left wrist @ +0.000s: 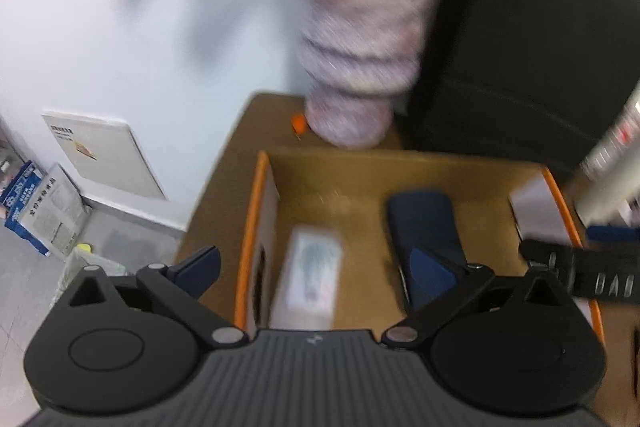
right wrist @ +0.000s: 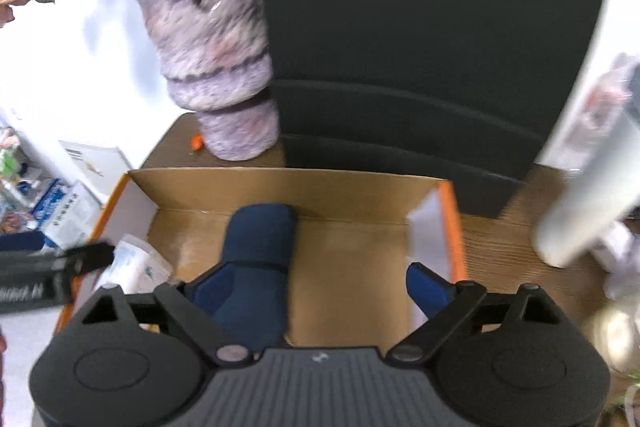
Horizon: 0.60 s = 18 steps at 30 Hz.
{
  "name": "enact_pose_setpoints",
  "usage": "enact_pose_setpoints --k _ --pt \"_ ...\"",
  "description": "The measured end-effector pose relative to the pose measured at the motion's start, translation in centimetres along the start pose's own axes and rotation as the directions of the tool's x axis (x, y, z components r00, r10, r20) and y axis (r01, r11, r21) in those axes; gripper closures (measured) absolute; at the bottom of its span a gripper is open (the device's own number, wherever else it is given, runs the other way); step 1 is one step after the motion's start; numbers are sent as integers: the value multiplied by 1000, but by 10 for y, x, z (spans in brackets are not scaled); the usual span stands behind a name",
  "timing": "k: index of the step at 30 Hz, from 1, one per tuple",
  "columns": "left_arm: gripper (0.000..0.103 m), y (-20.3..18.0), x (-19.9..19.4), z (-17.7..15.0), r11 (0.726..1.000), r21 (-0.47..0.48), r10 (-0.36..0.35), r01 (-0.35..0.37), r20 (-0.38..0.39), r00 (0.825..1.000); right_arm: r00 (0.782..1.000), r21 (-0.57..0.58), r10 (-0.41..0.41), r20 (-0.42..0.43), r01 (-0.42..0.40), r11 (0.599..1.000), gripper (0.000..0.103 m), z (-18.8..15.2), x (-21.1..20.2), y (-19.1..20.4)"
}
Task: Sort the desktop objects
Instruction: 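Lower both held items into the box and open both tools, then withdraw both tools from the box back over the table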
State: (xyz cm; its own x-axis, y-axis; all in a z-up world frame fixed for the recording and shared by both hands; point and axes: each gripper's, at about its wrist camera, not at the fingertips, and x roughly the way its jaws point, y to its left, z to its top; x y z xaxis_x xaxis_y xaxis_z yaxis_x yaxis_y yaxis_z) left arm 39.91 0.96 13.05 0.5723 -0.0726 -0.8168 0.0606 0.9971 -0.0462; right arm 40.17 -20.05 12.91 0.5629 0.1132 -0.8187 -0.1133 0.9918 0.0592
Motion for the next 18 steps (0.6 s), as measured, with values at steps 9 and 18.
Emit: enact_pose_setpoints --k 9,18 --pt "0 -16 -63 -44 998 54 21 -26 100 995 997 -33 -4 75 7 999 9 -46 -70 8" --pt "0 -10 -116 -103 999 52 -4 -9 255 967 980 -59 42 196 -30 998 3 -115 -123 22"
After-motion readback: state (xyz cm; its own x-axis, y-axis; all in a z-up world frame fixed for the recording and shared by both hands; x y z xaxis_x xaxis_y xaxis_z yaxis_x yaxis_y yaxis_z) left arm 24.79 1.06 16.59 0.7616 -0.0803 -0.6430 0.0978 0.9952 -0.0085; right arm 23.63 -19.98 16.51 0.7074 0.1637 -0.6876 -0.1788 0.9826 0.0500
